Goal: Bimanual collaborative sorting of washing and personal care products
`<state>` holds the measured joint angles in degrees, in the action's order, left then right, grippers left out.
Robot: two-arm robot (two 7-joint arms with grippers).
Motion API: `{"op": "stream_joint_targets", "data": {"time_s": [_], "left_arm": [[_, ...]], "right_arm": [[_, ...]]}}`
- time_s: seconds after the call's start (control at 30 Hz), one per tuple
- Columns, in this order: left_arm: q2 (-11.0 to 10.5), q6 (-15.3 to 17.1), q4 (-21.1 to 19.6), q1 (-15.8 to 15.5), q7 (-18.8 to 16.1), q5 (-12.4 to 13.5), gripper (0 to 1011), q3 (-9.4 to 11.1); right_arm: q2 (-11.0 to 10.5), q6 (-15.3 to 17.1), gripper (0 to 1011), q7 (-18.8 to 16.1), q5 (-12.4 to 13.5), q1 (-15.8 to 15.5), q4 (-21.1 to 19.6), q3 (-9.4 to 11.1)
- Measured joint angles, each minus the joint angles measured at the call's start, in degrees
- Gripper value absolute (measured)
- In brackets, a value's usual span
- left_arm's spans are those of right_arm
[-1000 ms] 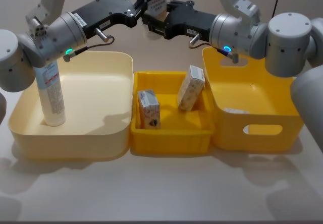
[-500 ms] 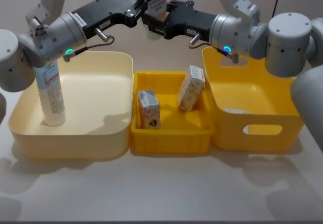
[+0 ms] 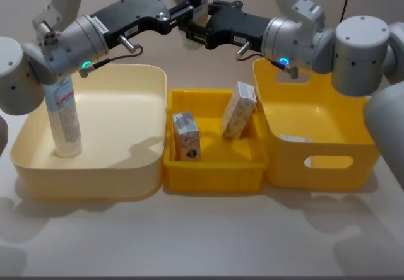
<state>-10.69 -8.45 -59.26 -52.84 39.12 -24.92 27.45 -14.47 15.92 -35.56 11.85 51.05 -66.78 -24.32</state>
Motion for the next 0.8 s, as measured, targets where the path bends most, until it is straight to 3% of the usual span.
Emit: {"op": "stream_joint_targets", "data": {"time_s": [0.4,0.8], "left_arm": [[0.00,-0.01,0.00,0.00,-0.02,-0.01,989,0.00],[0.00,-0.01,0.00,0.00,-0.02,-0.01,1003,0.00]], "right_arm": [[-1.24,-0.17,531,0.06,-0.16,0.08,-0.23,-0.21],[-5.05,0.34,532,2.11,-0.62,-0.90,-1.64,1.44]]}}
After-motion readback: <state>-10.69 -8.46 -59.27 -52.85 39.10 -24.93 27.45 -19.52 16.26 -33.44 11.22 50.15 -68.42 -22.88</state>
